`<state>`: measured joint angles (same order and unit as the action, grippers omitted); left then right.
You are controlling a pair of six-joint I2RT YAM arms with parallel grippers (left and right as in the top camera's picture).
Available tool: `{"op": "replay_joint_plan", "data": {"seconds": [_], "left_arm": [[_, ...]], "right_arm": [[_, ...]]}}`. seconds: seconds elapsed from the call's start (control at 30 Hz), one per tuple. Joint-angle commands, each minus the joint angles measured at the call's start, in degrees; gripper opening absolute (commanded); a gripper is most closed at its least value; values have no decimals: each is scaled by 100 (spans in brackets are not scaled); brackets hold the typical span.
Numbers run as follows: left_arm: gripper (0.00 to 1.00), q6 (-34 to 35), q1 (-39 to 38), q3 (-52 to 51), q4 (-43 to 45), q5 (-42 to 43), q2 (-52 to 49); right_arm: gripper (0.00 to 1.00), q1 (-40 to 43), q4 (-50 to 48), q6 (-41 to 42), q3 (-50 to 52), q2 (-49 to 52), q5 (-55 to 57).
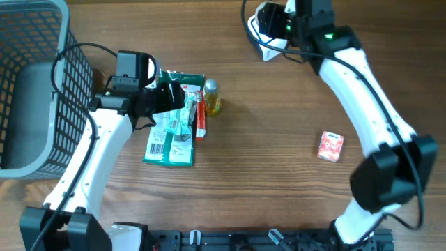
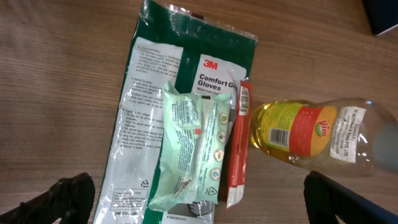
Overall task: Scan the item barcode
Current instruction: 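Hold the jar up to the white scanner with the right gripper, then lower the jar to the table right side and release it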
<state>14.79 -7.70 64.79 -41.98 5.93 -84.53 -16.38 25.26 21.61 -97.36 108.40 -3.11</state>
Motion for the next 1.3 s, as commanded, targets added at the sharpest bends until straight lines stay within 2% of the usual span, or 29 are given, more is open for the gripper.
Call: {"op": "replay_joint_plan", "data": {"seconds": [0.0,0.03,0.13,0.23,0.43,0.63,0.77,0.87,0.93,1.0,1.1,1.13,1.27], "left_arm": [[100,70,22,57,17,66,11],[100,70,22,57,17,66,11],[100,70,22,57,17,66,11],[100,70,22,57,17,66,11],[100,70,22,57,17,66,11],[100,70,22,57,17,66,11],[100,70,22,57,17,66,11],[100,70,22,57,17,66,11],[100,70,22,57,15,66,11],[100,70,22,57,17,66,11],[100,70,22,57,17,66,11],[100,70,22,57,17,66,11],[100,70,22,57,17,66,11]], "right_arm": [[23,-15,-715,459,26,577,693],[25,-15,-935,614,26,726,841],[9,-7,-1488,872,26,1082,977],[5,-4,-2068,881,26,1384,977],[5,11,-2833,831,26,1661,979],[6,83,-3202,835,26,1884,1045],[13,146,-3228,828,26,1969,1088],[8,232,-3635,-79,24,1864,1078],[13,254,-3412,-966,24,1462,1086],[15,256,-2885,-1366,24,839,1088],[11,339,-1668,-1392,24,-184,1196],[10,437,-809,-1388,24,-697,1405],[10,973,1237,-857,24,-1390,1659]]}}
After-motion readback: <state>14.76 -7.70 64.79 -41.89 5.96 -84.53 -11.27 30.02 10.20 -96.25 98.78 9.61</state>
